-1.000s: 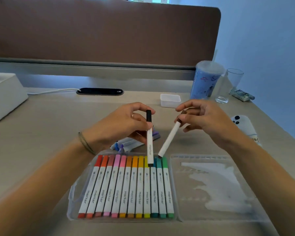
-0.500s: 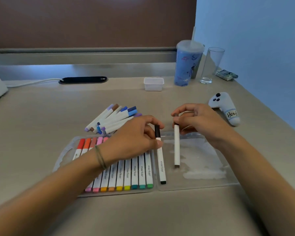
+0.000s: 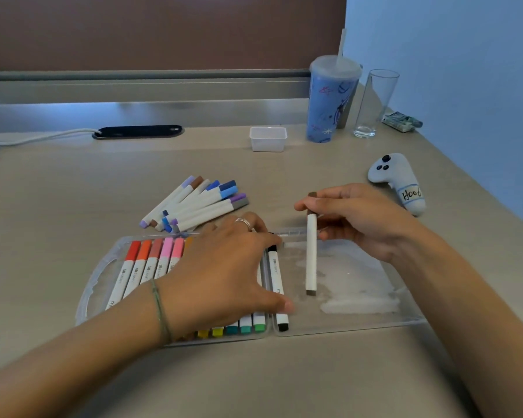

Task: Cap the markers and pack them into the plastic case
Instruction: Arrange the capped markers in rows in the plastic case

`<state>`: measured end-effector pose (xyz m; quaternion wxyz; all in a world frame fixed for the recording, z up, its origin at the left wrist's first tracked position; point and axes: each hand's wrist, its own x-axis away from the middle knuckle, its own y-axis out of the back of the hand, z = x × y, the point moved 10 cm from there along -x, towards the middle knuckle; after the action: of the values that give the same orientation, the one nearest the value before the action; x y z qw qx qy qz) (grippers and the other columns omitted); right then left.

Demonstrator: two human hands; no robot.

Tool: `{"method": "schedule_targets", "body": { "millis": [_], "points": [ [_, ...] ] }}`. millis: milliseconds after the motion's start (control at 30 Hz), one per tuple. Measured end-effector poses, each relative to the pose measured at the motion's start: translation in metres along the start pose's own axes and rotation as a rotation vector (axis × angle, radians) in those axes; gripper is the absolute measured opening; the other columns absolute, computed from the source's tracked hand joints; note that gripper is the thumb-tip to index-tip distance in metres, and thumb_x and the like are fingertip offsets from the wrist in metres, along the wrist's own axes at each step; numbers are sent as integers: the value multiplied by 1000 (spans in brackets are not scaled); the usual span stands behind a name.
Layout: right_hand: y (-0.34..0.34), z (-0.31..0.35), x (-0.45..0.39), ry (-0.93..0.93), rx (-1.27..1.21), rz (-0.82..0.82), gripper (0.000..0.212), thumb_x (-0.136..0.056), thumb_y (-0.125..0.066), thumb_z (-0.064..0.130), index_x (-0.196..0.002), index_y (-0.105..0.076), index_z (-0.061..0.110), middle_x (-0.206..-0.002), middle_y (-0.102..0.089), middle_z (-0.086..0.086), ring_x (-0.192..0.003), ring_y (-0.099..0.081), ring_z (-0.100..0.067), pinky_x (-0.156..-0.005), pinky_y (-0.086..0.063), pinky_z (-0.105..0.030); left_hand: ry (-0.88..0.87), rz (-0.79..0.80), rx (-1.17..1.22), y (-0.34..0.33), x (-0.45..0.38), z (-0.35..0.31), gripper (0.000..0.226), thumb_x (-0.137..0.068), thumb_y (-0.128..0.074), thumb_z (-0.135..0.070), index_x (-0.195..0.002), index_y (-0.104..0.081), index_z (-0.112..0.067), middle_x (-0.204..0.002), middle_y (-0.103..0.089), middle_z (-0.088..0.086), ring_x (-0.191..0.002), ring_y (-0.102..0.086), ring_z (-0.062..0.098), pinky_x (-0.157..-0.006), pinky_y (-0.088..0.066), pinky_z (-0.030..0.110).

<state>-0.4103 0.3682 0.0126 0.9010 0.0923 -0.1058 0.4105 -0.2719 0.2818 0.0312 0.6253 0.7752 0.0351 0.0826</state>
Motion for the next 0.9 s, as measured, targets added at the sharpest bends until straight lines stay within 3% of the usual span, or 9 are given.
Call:
{"method": "schedule_targets", "body": {
  "millis": [200, 400, 500, 667, 733, 800, 900],
  "points": [
    [-20, -6, 7, -56, 158, 95, 24, -95, -68, 26, -94, -68, 2, -79, -75, -17, -52, -62, -14, -45, -47, -20, -13, 3, -93, -5, -2, 2, 97, -68, -50, -90, -152, -31, -45, -148, -30, -14, -135, -27, 11, -110, -30, 37],
    [-29, -10, 11, -90, 188, 170, 12, -85, -77, 9, -92, -77, 0, -76, -74, -15, -59, -68, -16, -61, -60, -23, -17, -9, -73, -4, -6, 6, 100, -62, -51, -92, -149, -34, -45, -139, -40, -15, -127, -36, 9, -104, -37, 35],
    [-30, -9, 13, -97, 216, 144, 15, -83, -79, 5, -97, -77, 0, -77, -76, -15, -60, -70, -15, -62, -60, -24, 1, -17, -60, -5, -8, 9, 103, -60, -52, -93, -148, -35, -42, -138, -43, -15, -125, -39, 9, -103, -40, 34],
    [-35, 6, 15, 54, 555, -65, 29, -82, -84, 23, -106, -70, 23, -66, -75, -1, -56, -70, -9, -56, -56, -22, -47, 30, -20, -5, -5, 9, 97, -65, -58, -87, -149, -33, -43, -144, -36, -15, -129, -32, 7, -104, -36, 31],
    [-41, 12, 17, 128, 712, -114, 31, -81, -84, 33, -108, -69, 30, -69, -74, 2, -62, -71, -8, -65, -60, -28, -61, 32, -21, -4, -3, 9, 96, -67, -59, -86, -149, -30, -45, -146, -33, -16, -130, -29, 6, -106, -34, 31],
    [-43, 17, 20, 151, 824, -116, 38, -79, -84, 40, -112, -69, 32, -75, -72, 6, -71, -69, -7, -74, -58, -30, -59, 33, -26, -5, -3, 10, 97, -67, -59, -85, -149, -27, -46, -147, -32, -16, -132, -28, 7, -106, -34, 31],
    [-41, 17, 27, 101, 907, -4, 54, -72, -88, 44, -121, -68, 35, -72, -71, 8, -70, -66, -4, -69, -51, -23, -57, 37, -33, -6, -5, 9, 99, -67, -59, -85, -151, -27, -43, -146, -32, -15, -132, -29, 7, -106, -34, 31]
  ]
}}
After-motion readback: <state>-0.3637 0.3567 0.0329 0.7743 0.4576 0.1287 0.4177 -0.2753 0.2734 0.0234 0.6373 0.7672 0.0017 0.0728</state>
